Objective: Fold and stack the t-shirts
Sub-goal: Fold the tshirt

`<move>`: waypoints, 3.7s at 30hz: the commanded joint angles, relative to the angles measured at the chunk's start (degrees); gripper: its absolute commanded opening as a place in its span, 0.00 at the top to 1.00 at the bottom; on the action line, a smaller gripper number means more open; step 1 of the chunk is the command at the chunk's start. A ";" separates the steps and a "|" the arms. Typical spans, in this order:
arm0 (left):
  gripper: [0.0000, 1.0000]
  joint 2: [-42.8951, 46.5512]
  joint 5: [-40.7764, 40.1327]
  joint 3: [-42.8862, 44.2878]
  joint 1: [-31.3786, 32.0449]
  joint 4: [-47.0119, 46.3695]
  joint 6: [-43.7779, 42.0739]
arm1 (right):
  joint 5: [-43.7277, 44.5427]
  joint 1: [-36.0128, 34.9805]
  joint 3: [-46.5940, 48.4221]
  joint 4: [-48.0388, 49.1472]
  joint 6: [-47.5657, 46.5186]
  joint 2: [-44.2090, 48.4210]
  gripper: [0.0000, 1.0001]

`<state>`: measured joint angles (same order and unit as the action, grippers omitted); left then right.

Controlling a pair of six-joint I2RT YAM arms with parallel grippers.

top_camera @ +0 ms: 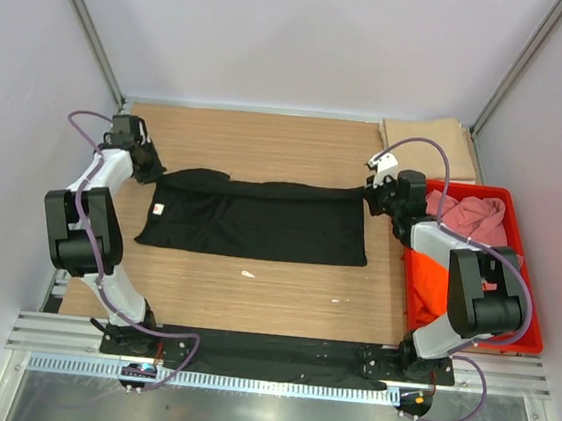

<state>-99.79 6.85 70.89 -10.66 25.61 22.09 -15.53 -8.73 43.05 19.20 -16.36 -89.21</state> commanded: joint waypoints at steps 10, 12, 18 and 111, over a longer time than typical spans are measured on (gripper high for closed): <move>1.00 5.57 -2.72 -2.69 -0.68 3.66 -0.64 | 4.02 -2.25 -1.83 -5.39 5.19 5.45 0.98; 1.00 5.48 -2.98 -3.13 -0.68 4.10 -0.38 | 5.24 -2.52 -2.26 -6.45 6.77 5.62 0.97; 0.87 4.16 -2.37 -2.86 -0.77 7.61 -0.11 | 6.38 -3.57 -1.83 -12.77 8.44 5.10 0.86; 0.50 -4.54 -5.27 18.58 1.16 17.64 4.72 | 2.96 -38.73 74.73 -20.26 40.36 -50.54 0.99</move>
<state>-106.72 3.01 91.26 -8.43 41.60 25.74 -11.07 -45.93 119.07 -4.27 27.11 -145.82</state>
